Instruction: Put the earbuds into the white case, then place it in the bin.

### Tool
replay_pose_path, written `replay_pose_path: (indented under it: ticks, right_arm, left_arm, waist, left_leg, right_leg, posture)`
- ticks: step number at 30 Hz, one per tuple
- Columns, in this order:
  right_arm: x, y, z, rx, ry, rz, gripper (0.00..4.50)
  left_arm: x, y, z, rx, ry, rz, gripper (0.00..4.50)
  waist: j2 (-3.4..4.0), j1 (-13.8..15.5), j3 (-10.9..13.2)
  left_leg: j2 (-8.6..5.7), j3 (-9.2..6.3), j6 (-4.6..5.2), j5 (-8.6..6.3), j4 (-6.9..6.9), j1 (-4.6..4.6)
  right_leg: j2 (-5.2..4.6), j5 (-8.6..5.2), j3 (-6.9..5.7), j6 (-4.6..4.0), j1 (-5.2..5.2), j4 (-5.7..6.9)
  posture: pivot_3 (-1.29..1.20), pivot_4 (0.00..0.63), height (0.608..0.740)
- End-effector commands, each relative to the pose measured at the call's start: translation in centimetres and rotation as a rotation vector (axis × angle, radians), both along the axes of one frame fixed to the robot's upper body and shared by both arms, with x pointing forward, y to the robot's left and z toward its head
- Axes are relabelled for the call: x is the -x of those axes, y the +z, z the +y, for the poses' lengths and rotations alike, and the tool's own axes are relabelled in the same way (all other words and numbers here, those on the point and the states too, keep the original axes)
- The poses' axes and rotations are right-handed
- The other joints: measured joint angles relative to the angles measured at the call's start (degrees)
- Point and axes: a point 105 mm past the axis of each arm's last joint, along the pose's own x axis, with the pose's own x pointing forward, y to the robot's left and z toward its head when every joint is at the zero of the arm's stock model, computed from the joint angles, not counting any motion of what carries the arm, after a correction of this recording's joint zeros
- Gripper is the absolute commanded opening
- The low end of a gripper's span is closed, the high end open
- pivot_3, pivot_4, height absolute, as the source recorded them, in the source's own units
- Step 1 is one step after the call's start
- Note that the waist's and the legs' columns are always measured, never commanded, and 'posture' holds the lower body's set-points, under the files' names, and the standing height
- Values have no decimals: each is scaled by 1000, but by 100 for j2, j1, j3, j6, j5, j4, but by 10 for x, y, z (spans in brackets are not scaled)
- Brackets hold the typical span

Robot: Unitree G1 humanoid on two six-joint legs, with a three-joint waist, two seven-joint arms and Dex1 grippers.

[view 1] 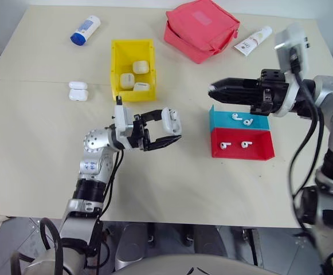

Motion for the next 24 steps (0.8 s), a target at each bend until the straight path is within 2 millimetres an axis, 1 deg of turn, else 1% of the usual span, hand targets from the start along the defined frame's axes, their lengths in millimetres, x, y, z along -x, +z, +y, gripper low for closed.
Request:
replay_pose_path:
  ticks: [1,4,7,9,13,22,24]
  right_arm:
    - [16,-2,8,-49,12,30,492]
    - [25,-6,19,-105,35,45,492]
    - [31,-14,27,-137,32,50,492]
    - [30,-18,29,-155,17,55,492]
    - [32,-20,37,-202,19,48,492]
    - [29,-32,46,-194,21,52,492]
    - [30,-38,47,-173,23,60,492]
  left_arm:
    - [-2,9,2,2,-35,-22,2820]
    - [-5,13,1,-8,-55,-32,2820]
    - [-7,17,-1,-9,-72,-41,2820]
    - [-6,19,-4,-7,-84,-44,2820]
    - [0,22,-8,-8,-122,-48,2820]
    - [12,26,-13,-7,-153,-45,2820]
    - [13,28,-12,-1,-152,-45,2820]
  waist:
    - [0,3,0]
    - [0,7,0]
    - [0,5,0]
    - [0,3,0]
    - [0,-9,0]
    - [0,-10,0]
    - [0,5,0]
  left_leg:
    - [-2,0,0,0,0,0]
    - [-6,-1,1,0,-1,-1]
    - [-7,-2,1,0,-2,-1]
    - [-9,-3,1,0,-2,-1]
    - [-7,5,1,1,-5,1]
    - [-5,10,0,1,-7,3]
    - [-6,9,1,2,-6,3]
  right_leg:
    - [-1,0,2,0,0,0]
    - [-1,0,2,0,-1,0]
    - [0,0,2,0,-2,1]
    - [0,0,3,0,-1,1]
    - [4,0,8,0,-6,1]
    - [7,0,17,0,-7,1]
    - [6,0,16,0,-7,1]
  posture:
    - [0,150,740]
    - [0,150,740]
    - [0,150,740]
    - [0,150,740]
    - [0,150,740]
    - [0,150,740]
    - [0,150,740]
